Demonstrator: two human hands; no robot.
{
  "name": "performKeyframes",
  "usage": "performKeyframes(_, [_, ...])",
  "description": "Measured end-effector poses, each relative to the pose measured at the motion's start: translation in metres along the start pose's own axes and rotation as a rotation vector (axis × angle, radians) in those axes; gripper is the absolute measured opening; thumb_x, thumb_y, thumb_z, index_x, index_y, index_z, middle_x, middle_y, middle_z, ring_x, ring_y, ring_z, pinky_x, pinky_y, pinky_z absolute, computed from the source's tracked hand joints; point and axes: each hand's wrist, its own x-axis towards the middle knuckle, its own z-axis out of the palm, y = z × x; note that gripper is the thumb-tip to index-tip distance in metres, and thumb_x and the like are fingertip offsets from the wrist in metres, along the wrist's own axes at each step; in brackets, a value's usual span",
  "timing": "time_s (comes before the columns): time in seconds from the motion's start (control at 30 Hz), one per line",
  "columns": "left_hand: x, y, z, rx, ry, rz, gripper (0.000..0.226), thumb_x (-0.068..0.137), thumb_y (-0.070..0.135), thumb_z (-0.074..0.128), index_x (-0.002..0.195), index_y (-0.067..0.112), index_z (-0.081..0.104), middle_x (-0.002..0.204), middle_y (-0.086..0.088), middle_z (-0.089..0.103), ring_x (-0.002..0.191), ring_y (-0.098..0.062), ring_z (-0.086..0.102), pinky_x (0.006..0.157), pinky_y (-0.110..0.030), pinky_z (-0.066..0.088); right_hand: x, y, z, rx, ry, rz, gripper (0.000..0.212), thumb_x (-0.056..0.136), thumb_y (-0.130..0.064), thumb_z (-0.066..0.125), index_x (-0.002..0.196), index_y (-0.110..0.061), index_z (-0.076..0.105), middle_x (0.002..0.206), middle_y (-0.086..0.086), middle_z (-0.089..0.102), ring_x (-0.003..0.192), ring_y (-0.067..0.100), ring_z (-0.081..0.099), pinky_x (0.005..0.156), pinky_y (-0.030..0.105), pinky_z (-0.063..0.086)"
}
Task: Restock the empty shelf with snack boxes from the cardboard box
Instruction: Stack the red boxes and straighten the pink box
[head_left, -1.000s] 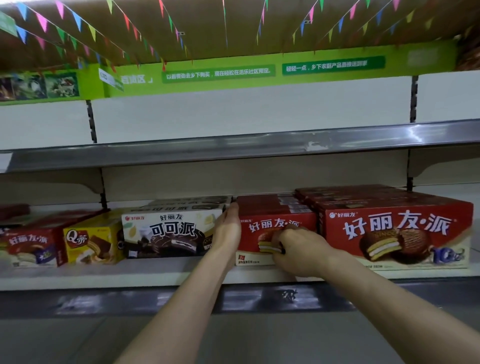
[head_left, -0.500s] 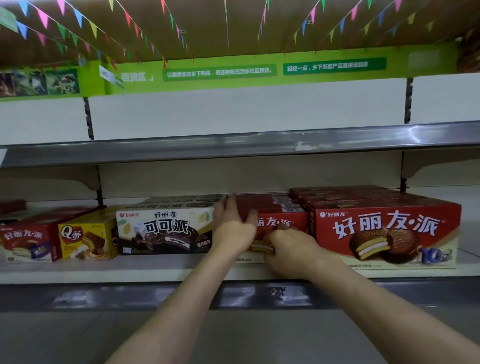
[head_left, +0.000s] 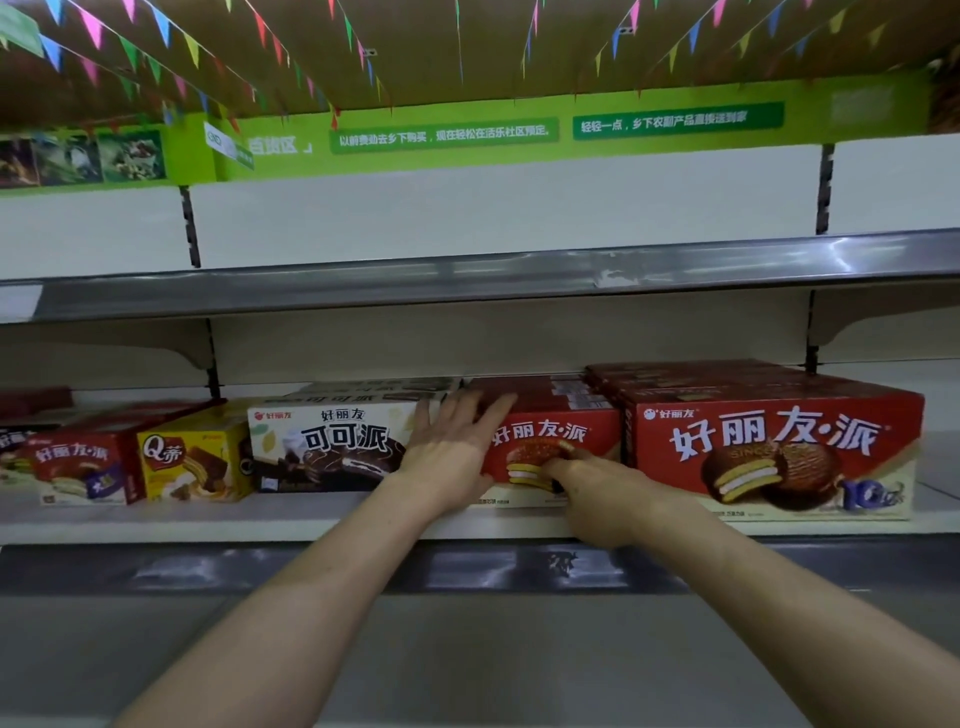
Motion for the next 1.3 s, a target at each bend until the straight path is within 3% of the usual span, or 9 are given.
performKeyframes(0.13, [-0.006,-0.021,-0.011,-0.067,0.043,-0.057,0.098,0.083,0.039,0.068,0.155,0.029,0.002,0.158,-0.007,0.015,0.147,-0.024,0.010,0.119,-0.053,0.004,0.005,-0.023,-0.006,-0.053,0.111,-0.030,0.042,0.093,-0.017,0.047,0.134,-0.026,0.050,0.134,0.002,0.052,0.120,0.026,0.052,0.097,0.036,0.044])
performKeyframes(0.33, [-0.036,-0.102,-0.022,-0.042,0.032,-0.320,0.092,0.086,0.042,0.067,0.154,0.027,0.006,0.159,-0.010,0.012,0.147,-0.027,0.011,0.118,-0.050,0.011,0.023,-0.090,-0.010,-0.024,0.305,-0.205,0.038,0.093,-0.018,0.048,0.132,-0.019,0.051,0.126,0.010,0.050,0.113,0.033,0.052,0.087,0.037,0.046])
performKeyframes(0.47, [-0.046,-0.147,-0.021,-0.029,-0.046,-0.448,0.097,0.083,0.047,0.068,0.154,0.025,0.005,0.158,-0.011,0.015,0.146,-0.029,0.015,0.116,-0.047,0.019,0.046,-0.129,0.003,-0.086,0.275,-0.232,0.044,0.093,-0.014,0.047,0.137,-0.014,0.044,0.137,0.012,0.040,0.126,0.032,0.038,0.097,0.039,0.040])
performKeyframes(0.6, [-0.043,-0.179,-0.018,-0.040,-0.114,-0.550,0.097,0.083,0.048,0.068,0.153,0.023,0.006,0.154,-0.013,0.026,0.142,-0.032,0.025,0.113,-0.046,0.023,0.071,-0.152,0.008,-0.238,0.296,-0.169,0.059,0.093,-0.011,0.049,0.148,-0.010,0.027,0.155,0.014,0.019,0.144,0.031,0.015,0.116,0.045,0.017])
performKeyframes(0.7, [-0.038,-0.183,-0.016,0.029,-0.159,-0.551,0.076,0.087,0.050,0.061,0.146,0.016,0.026,0.141,-0.010,0.047,0.130,-0.031,0.043,0.110,-0.044,0.030,0.091,-0.155,0.003,-0.310,0.310,-0.106,0.067,0.093,-0.014,0.052,0.150,-0.006,0.019,0.157,0.013,0.015,0.145,0.030,0.012,0.119,0.045,0.013])
performKeyframes(0.83, [-0.033,-0.179,-0.002,-0.028,-0.106,-0.552,0.059,0.092,0.041,0.059,0.138,0.010,0.040,0.139,-0.013,0.045,0.126,-0.032,0.046,0.103,-0.039,0.038,0.104,-0.149,0.001,-0.345,0.270,-0.028,0.059,0.094,-0.010,0.047,0.148,-0.005,0.024,0.152,0.013,0.028,0.140,0.030,0.027,0.113,0.040,0.023])
performKeyframes(0.93, [-0.029,-0.173,0.001,-0.143,-0.074,-0.578,0.065,0.092,0.040,0.060,0.143,0.008,0.037,0.142,-0.016,0.040,0.129,-0.036,0.042,0.105,-0.043,0.040,0.104,-0.143,0.000,-0.345,0.263,-0.011,0.057,0.094,-0.009,0.048,0.147,-0.006,0.026,0.153,0.013,0.029,0.142,0.030,0.026,0.113,0.039,0.026])
performKeyframes(1.1, [-0.029,-0.164,-0.002,-0.084,-0.094,-0.548,0.074,0.094,0.041,0.057,0.149,0.004,0.024,0.148,-0.021,0.032,0.136,-0.040,0.031,0.110,-0.044,0.033,0.105,-0.141,0.003,-0.364,0.274,0.029,0.055,0.093,-0.011,0.048,0.145,-0.003,0.029,0.150,0.017,0.032,0.138,0.032,0.030,0.111,0.040,0.030])
performKeyframes(1.3, [-0.024,-0.153,0.012,0.109,-0.122,-0.357,0.120,0.073,0.063,0.070,0.154,0.023,-0.009,0.161,-0.014,-0.007,0.148,-0.035,-0.008,0.115,-0.061,0.000,0.122,-0.149,0.009,-0.345,0.341,-0.132,0.093,0.088,-0.049,0.060,0.154,-0.021,0.001,0.161,0.008,-0.002,0.148,0.030,-0.003,0.118,0.054,0.002])
